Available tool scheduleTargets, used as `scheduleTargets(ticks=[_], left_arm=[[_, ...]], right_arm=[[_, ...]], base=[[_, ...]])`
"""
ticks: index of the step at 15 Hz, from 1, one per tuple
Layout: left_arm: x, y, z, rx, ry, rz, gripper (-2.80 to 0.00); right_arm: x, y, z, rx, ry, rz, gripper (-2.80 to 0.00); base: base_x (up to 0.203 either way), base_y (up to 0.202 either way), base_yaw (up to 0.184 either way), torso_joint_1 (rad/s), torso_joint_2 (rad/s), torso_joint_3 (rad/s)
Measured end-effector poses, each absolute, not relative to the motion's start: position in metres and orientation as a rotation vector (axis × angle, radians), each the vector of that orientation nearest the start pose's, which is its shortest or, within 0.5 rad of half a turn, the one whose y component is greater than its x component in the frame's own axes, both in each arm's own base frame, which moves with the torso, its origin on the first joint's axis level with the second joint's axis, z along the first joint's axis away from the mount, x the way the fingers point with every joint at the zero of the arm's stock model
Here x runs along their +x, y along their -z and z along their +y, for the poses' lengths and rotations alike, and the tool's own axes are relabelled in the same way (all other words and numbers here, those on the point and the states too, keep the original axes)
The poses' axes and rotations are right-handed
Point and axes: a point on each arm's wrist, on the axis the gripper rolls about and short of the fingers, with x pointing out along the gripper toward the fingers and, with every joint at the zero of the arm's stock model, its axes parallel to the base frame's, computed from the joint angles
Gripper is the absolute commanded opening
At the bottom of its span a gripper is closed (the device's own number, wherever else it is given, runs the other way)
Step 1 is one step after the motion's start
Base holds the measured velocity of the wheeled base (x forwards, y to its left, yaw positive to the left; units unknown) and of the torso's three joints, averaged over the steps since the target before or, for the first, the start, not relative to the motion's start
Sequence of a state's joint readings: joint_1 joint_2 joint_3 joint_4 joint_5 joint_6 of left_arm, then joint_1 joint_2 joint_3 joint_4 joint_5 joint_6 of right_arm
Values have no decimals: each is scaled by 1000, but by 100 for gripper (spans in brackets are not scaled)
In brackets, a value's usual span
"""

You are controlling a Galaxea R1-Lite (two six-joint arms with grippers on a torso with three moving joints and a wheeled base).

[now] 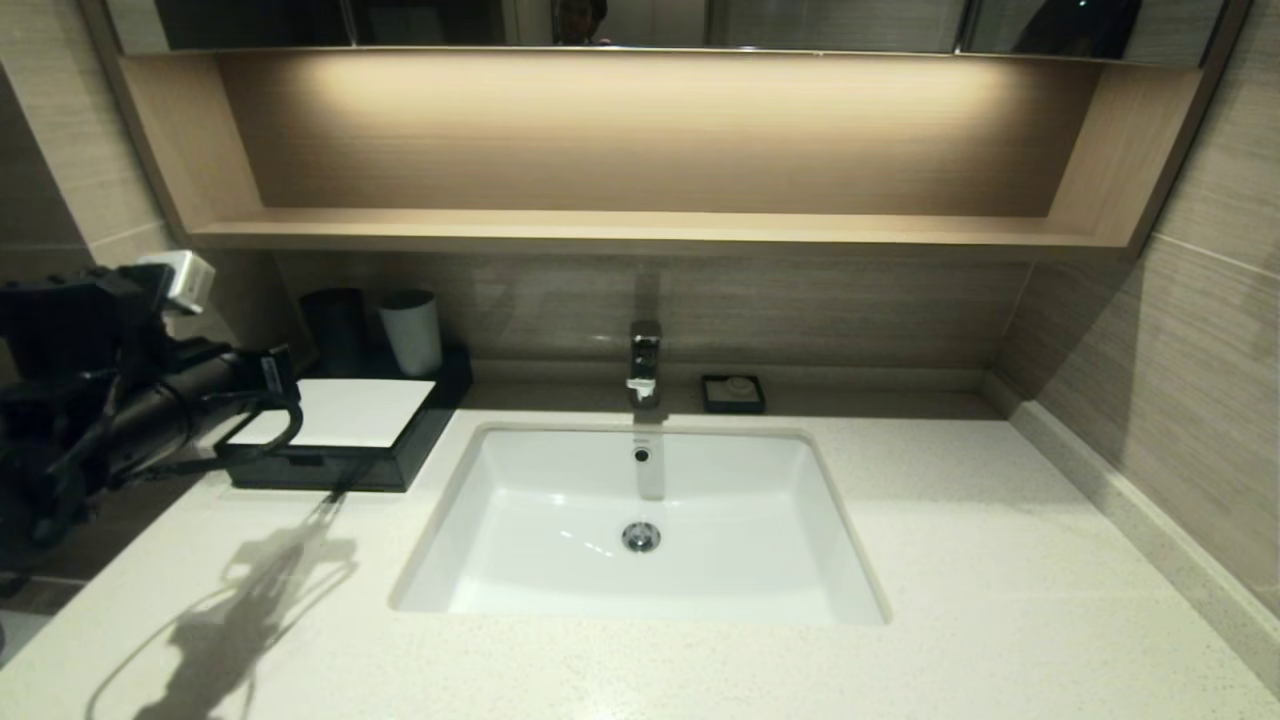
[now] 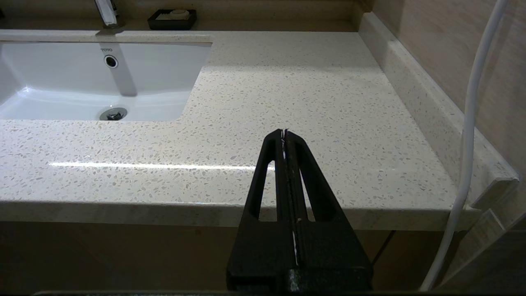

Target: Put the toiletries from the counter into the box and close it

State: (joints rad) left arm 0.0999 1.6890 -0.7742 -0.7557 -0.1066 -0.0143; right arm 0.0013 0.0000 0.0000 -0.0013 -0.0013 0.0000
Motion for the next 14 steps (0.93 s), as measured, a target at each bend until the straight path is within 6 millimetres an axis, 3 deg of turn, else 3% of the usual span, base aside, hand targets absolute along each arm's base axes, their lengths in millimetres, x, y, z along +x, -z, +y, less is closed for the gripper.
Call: scheduleTargets(ticks=[5,14], left_arm=[[253,-204,4,-25,76,115,-280],[164,-210,2,-21,70,63,-280]], right_arm=[[-23,-76,0,0,0,-1,-280],[-23,-76,0,0,0,-1,-280]], base=[[0,0,0,0,0,0],[0,0,0,0,0,0]])
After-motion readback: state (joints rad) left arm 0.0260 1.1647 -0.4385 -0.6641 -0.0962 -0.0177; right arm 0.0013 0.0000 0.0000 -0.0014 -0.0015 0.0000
